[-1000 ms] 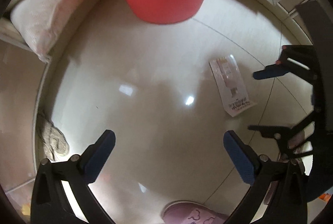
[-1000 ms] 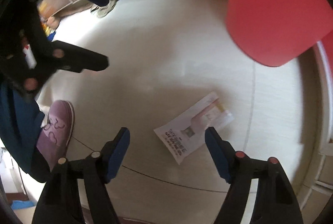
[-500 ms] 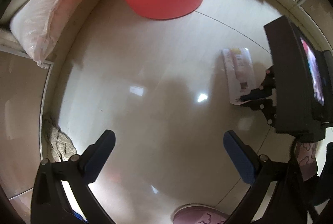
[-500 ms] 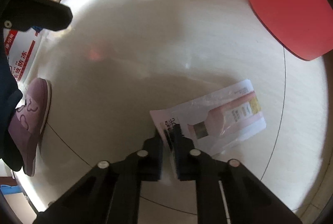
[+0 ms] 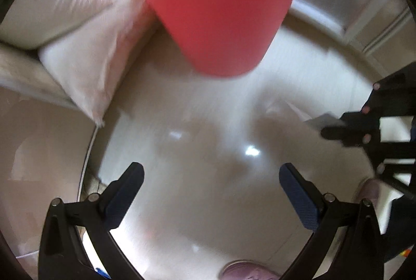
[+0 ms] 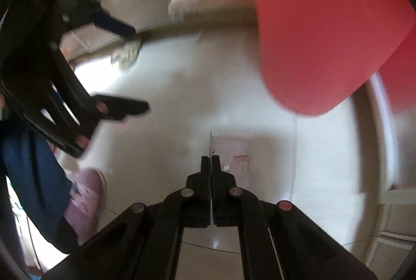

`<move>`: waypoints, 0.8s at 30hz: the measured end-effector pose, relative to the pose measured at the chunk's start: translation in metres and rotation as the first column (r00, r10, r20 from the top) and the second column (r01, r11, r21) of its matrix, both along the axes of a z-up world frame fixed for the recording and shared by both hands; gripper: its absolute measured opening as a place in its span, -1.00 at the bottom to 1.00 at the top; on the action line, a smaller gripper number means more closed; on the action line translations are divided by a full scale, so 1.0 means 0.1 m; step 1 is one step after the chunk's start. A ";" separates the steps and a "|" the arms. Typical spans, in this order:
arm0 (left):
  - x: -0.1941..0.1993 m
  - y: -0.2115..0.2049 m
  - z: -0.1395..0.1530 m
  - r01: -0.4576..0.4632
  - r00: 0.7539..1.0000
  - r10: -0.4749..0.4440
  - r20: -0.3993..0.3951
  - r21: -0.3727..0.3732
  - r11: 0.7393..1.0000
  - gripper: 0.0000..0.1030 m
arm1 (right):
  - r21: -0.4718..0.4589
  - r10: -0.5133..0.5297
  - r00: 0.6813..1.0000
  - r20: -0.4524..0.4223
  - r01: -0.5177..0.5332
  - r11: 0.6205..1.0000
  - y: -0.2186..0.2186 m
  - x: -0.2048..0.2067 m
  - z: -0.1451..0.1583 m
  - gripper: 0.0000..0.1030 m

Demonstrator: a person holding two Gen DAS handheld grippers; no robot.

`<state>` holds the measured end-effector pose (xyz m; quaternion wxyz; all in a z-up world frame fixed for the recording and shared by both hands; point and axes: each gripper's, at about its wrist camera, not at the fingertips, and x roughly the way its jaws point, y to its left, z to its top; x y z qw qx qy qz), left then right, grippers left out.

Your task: Collect trash

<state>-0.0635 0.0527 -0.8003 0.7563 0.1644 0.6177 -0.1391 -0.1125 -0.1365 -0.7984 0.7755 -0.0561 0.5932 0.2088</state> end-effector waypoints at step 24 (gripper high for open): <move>0.94 -0.09 1.86 -0.061 0.938 0.099 0.333 -0.123 0.991 1.00 | 0.033 -0.269 0.899 0.346 0.275 0.961 -0.27 0.57 1.97 -1.00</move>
